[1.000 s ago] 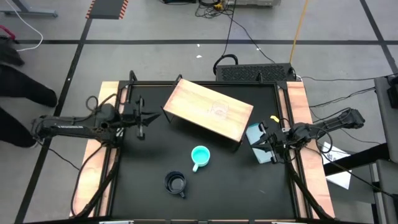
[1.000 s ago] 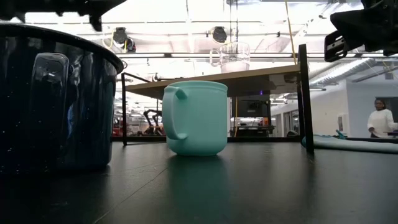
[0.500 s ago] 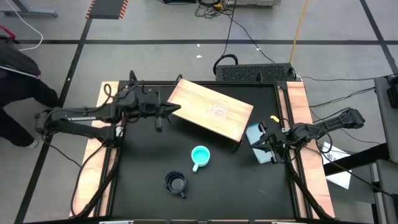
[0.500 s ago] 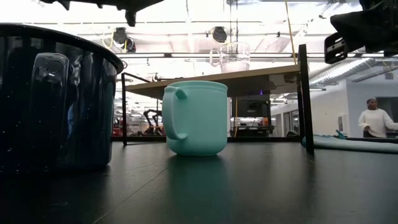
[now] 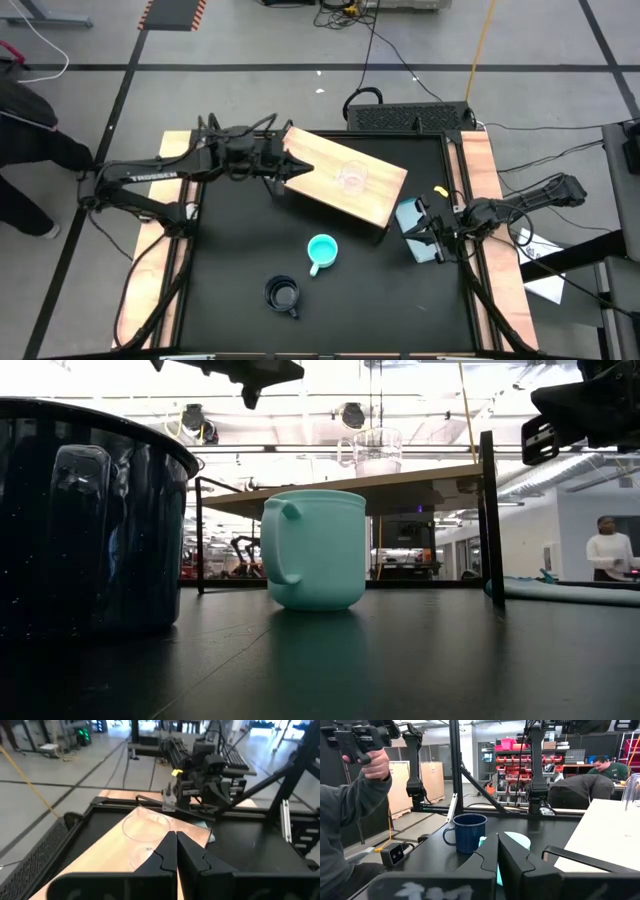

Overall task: Stack small to large cups/mugs on shelf
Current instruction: Put the transparent mug on the shelf

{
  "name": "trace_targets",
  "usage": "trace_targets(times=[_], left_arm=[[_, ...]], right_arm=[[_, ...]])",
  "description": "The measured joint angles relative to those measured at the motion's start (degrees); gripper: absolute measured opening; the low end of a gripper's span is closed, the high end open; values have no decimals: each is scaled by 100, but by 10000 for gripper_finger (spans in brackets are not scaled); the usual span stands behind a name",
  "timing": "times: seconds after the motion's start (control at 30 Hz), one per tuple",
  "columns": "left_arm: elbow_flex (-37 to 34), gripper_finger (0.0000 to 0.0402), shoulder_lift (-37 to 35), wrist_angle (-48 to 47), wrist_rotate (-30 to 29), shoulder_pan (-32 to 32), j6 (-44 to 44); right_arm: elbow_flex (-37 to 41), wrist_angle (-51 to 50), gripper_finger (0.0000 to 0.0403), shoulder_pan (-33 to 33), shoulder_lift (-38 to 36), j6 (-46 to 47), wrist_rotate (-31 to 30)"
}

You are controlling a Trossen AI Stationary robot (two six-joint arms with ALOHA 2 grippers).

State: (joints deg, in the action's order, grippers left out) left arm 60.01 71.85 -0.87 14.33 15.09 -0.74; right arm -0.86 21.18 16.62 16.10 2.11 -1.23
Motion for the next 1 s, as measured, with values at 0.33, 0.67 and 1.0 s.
trace_targets(times=[0.33, 0.67, 1.0], left_arm=[[960, 0, 592, -698, 539, 0, -391], [1802, 0, 1206, -1246, 646, 0, -219], [2715, 0, 1952, -1827, 663, 0, -565]], right_arm=[[0, 42, 0, -1, 0, 14, -2], [0, 84, 0, -2, 4, 20, -20], [0, 40, 0, -2, 22, 22, -22]])
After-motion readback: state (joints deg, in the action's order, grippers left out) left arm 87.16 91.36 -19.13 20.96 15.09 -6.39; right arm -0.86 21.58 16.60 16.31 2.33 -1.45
